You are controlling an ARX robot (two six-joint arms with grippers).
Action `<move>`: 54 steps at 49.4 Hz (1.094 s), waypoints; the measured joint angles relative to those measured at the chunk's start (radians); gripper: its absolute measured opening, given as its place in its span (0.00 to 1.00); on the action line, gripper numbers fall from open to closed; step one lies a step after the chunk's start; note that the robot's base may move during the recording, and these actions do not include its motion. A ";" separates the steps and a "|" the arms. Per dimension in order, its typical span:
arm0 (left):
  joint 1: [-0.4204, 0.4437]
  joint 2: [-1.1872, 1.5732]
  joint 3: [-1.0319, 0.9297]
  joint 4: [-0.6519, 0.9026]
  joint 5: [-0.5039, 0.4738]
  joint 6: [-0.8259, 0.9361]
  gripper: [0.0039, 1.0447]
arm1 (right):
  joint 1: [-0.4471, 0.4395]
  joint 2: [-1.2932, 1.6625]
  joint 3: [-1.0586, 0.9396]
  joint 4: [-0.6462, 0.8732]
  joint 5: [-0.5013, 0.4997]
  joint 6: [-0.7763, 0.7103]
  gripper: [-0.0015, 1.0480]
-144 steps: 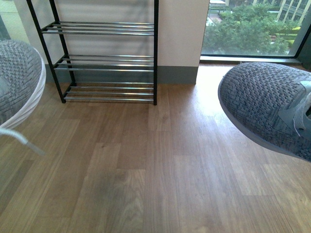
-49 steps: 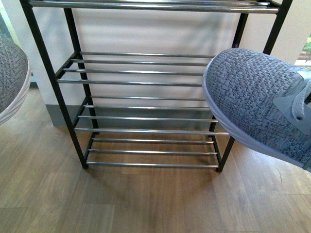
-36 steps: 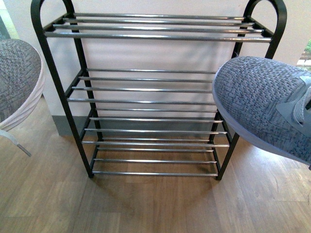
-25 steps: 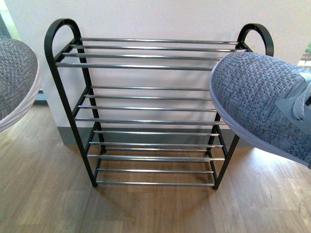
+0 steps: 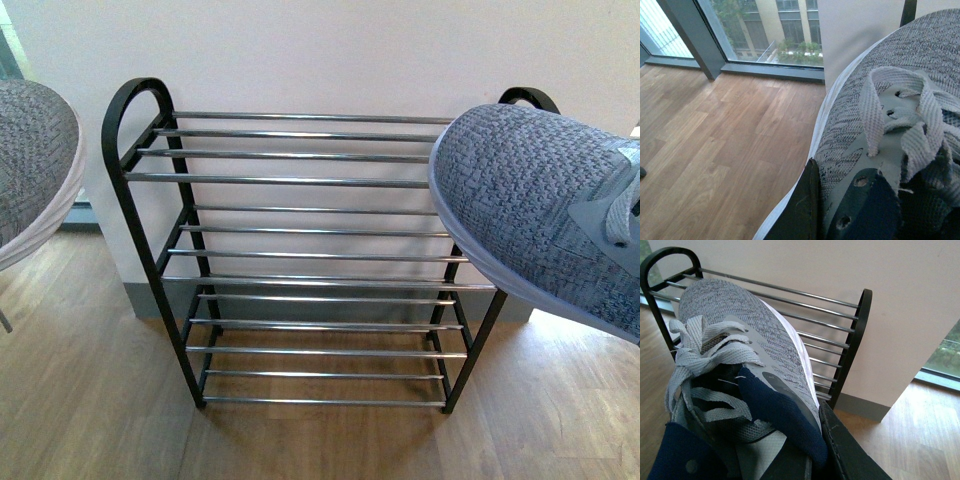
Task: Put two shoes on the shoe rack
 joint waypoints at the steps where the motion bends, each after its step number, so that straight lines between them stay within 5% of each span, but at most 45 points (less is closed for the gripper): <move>1: 0.000 0.000 0.000 0.000 -0.001 0.000 0.01 | 0.000 0.000 0.000 0.000 0.000 0.000 0.01; 34: 0.000 0.001 0.000 0.000 0.005 0.000 0.01 | 0.000 0.001 0.000 0.000 0.003 0.000 0.01; 40: 0.000 0.001 0.000 0.000 0.005 0.000 0.01 | -0.039 0.045 0.008 0.045 -0.229 0.069 0.01; 44: 0.000 0.001 0.000 0.000 0.005 0.000 0.01 | 0.023 0.128 0.058 0.084 -0.235 0.112 0.01; 54: 0.000 0.001 0.000 0.000 0.005 0.000 0.01 | 0.233 0.510 0.282 0.256 -0.052 0.174 0.01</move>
